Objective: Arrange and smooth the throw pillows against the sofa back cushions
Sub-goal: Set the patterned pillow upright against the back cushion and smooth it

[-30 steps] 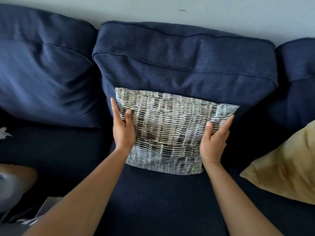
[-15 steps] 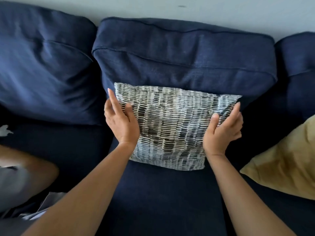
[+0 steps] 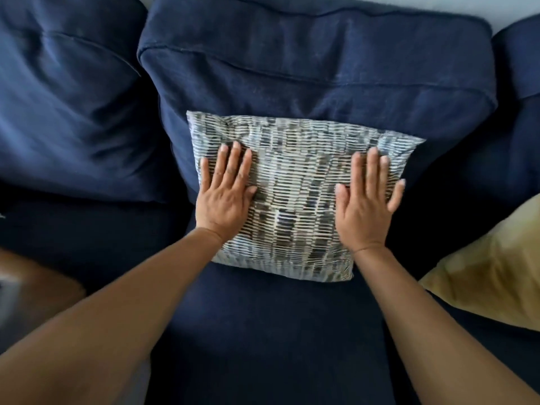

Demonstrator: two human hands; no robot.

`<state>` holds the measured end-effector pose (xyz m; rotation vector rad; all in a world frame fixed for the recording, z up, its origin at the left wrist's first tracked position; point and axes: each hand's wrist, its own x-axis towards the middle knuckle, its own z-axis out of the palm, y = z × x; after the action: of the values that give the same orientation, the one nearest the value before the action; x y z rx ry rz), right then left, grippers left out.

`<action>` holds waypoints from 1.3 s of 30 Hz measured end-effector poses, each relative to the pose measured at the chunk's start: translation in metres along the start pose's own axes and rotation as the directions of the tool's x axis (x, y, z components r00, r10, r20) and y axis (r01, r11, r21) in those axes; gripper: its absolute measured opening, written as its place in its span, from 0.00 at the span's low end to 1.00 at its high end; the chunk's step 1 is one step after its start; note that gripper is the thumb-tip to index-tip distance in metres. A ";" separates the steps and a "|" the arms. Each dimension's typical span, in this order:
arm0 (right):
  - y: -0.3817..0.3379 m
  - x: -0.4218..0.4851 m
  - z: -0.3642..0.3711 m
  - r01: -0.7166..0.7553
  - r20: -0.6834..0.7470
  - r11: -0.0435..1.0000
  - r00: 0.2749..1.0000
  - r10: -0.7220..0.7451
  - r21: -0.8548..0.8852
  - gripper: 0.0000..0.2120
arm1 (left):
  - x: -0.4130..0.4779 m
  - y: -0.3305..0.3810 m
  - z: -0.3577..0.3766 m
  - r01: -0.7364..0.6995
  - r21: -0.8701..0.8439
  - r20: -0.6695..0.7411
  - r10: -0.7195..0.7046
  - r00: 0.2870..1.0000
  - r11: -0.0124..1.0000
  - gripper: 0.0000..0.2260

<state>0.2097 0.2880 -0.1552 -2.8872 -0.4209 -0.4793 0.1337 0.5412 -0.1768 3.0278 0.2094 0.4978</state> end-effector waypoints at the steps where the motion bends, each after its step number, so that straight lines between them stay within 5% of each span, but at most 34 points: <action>1: 0.000 -0.002 -0.004 -0.054 -0.030 0.998 0.998 0.054 0.016 0.28 | 0.002 0.001 -0.001 0.029 -0.014 -0.015 -0.029 0.999 0.999 0.27; 3: -0.017 -0.010 -0.014 -0.067 -0.106 0.995 0.992 0.074 0.069 0.29 | 0.002 0.006 0.001 0.079 -0.046 -0.032 -0.081 0.996 0.996 0.27; 7: -0.076 -0.043 -0.006 0.342 -0.091 0.927 0.939 -0.332 0.151 0.30 | -0.001 0.013 0.007 0.127 -0.071 -0.031 -0.130 0.991 0.989 0.27; 10: -0.073 -0.050 0.026 0.444 -0.013 0.896 0.896 -0.444 0.019 0.31 | -0.001 0.007 0.009 0.117 -0.055 -0.034 -0.119 0.992 0.992 0.27; 15: 0.007 -0.045 0.044 0.232 0.057 0.964 0.972 -0.227 -0.127 0.32 | -0.006 -0.002 0.010 0.123 0.007 -0.026 -0.123 0.992 0.992 0.28; 19: 0.012 -0.063 0.019 0.102 -0.012 0.995 0.995 -0.102 0.009 0.33 | -0.012 0.016 -0.005 0.162 -0.112 -0.137 -0.176 0.975 0.980 0.27; 24: -0.046 -0.055 -0.005 0.307 -0.188 0.949 0.939 -0.289 0.069 0.30 | -0.050 0.071 -0.010 -0.046 -0.233 -0.263 -0.018 0.965 0.971 0.25; 29: -0.029 -0.028 0.031 0.363 -0.055 0.931 0.929 -0.365 -0.047 0.28 | -0.061 0.049 0.043 -0.012 -0.042 -0.105 0.007 0.994 0.999 0.27; 34: 0.039 -0.044 0.043 0.178 0.043 0.982 0.984 -0.175 -0.068 0.32 | -0.061 0.008 0.056 -0.023 0.103 -0.006 0.024 1.000 0.994 0.33; 37: 0.034 -0.065 0.023 -0.018 -0.011 1.000 1.000 0.018 -0.017 0.32 | -0.073 0.013 0.035 0.064 0.057 -0.069 -0.060 0.996 0.996 0.33; 39: 0.014 -0.073 0.007 0.037 -0.102 0.998 0.994 -0.031 0.058 0.31 | -0.082 0.029 0.017 0.084 -0.025 -0.133 -0.086 0.987 0.996 0.32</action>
<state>0.1497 0.2586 -0.1878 -2.7881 -0.4613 -0.6046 0.0662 0.4998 -0.2161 2.9533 0.3372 0.6927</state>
